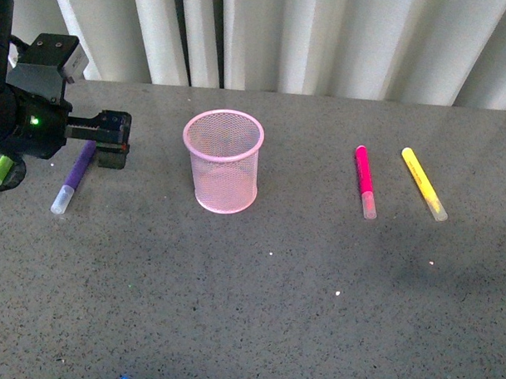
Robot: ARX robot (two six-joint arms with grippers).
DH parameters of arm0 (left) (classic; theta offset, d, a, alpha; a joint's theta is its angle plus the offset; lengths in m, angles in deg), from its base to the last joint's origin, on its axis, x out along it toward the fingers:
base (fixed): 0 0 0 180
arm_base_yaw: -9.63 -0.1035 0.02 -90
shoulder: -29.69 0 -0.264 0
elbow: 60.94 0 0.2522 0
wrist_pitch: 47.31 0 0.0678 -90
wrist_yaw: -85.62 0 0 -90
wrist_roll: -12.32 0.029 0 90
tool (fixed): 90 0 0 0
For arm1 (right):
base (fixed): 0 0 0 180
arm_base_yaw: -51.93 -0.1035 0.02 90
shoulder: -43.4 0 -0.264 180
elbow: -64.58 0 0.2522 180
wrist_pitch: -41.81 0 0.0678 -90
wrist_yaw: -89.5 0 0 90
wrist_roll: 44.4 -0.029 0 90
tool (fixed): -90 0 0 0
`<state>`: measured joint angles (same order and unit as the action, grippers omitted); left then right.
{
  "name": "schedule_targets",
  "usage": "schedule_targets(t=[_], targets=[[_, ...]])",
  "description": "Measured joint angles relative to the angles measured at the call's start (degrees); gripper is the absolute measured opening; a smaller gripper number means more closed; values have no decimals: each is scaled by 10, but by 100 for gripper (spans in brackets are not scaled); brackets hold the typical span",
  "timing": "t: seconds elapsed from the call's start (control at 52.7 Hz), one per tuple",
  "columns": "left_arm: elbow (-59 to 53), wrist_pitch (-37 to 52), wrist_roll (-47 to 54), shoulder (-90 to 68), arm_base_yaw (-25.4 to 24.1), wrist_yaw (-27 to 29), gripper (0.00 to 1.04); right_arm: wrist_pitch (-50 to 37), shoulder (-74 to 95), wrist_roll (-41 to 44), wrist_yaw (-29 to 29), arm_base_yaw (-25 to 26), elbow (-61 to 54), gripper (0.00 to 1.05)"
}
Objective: Insert purple and pink pens into pink cup
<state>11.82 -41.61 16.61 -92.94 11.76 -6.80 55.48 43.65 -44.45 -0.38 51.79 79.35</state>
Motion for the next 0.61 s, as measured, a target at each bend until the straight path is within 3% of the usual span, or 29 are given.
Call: schedule_targets(t=[0.607], targets=[[65,-12,12,-68,-19,10,98,0,0,0,0,0,0,98]])
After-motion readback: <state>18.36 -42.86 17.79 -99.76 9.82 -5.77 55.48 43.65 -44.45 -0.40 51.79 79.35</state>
